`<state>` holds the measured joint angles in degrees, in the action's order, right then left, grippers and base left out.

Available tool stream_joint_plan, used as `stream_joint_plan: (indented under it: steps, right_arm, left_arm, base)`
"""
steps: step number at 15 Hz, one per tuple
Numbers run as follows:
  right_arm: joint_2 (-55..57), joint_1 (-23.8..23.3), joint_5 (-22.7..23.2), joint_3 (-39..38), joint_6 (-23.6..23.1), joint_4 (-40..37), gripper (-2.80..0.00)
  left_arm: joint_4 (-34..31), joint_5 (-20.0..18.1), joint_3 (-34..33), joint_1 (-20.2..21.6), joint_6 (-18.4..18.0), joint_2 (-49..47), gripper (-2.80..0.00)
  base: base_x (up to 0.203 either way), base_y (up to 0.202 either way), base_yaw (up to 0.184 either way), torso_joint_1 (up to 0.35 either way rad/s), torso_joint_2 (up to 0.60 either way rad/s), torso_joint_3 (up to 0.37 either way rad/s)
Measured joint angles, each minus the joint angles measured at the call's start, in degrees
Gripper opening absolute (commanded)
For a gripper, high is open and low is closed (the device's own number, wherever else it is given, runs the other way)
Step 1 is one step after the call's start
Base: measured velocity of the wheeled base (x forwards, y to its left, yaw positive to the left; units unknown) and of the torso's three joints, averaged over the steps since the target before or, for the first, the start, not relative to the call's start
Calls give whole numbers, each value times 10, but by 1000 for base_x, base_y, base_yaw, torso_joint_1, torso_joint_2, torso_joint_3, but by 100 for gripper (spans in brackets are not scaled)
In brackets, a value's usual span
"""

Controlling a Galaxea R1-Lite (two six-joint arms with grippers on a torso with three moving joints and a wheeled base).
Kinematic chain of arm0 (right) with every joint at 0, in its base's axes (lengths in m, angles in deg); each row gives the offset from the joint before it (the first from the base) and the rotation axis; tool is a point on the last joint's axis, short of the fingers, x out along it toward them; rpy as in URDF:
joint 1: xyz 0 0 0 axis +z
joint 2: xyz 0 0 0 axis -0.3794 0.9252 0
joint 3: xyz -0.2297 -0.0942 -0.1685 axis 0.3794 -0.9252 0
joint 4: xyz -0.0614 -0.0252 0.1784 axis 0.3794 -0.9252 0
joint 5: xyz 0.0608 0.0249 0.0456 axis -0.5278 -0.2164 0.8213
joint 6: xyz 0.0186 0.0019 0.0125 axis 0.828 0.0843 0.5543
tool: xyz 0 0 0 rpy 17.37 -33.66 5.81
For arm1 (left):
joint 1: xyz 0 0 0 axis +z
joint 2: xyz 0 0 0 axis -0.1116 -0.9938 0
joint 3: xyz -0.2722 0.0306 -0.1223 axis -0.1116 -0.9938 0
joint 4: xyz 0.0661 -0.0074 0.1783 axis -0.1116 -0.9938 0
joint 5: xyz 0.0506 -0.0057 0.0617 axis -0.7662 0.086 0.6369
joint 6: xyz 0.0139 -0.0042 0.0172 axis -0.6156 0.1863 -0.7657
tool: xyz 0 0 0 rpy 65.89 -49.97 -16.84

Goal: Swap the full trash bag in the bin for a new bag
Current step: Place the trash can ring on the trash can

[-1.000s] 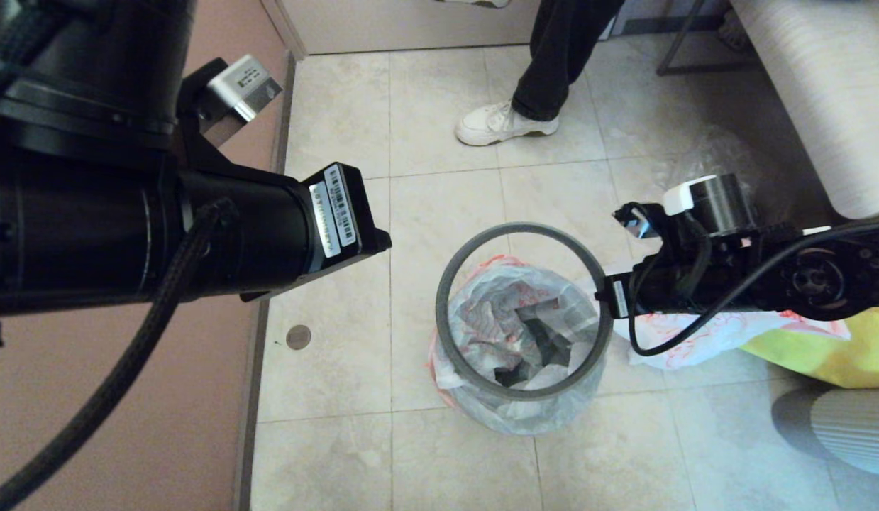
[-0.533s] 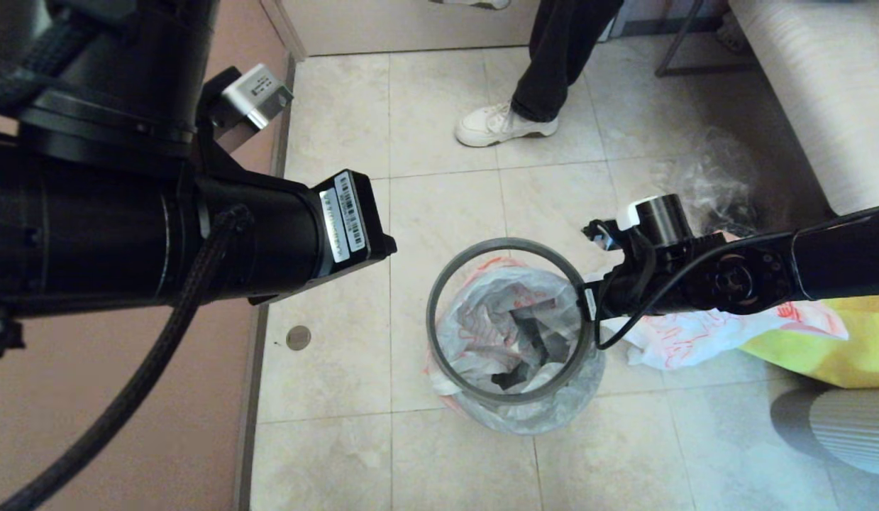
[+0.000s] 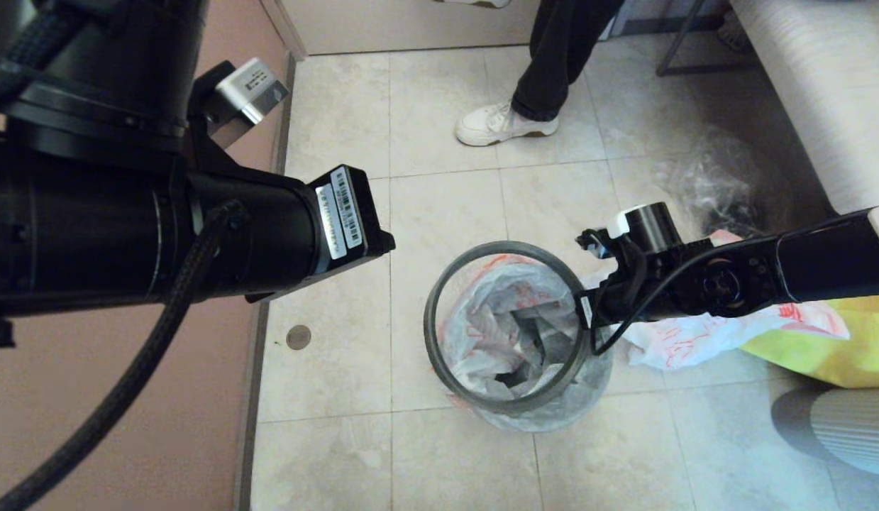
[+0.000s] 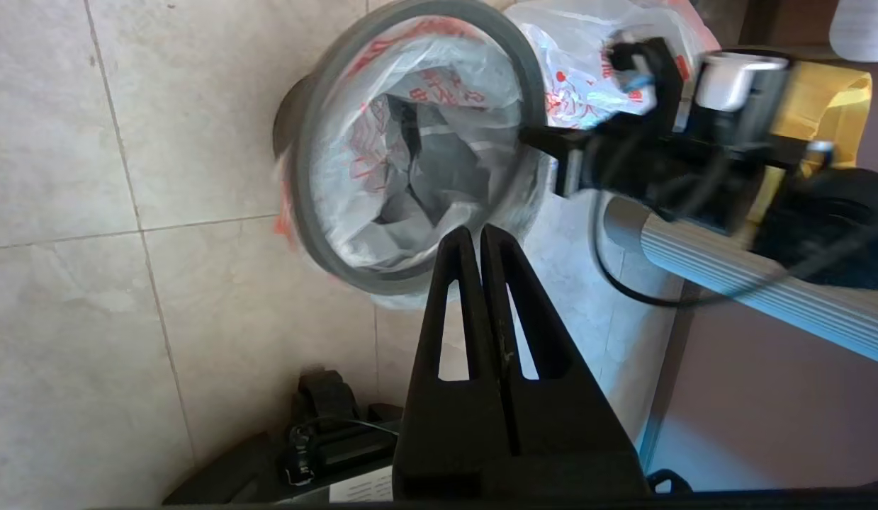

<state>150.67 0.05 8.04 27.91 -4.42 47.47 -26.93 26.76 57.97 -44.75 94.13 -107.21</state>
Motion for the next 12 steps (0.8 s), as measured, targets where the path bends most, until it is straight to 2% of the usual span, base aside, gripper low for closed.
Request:
stream_joint_plan:
  steps: [5,12]
  right_arm:
    - [-30,1,-6,-11,-1,-21,-280]
    - [-5,2,-33,-22,-7,-19,-280]
  left_arm:
    - [0,0,0,-1,0,0,-280]
    - [0,0,0,0,0,0,-280]
  base:
    - [0,0,0,0,0,0]
    - [0,0,0,0,0,0]
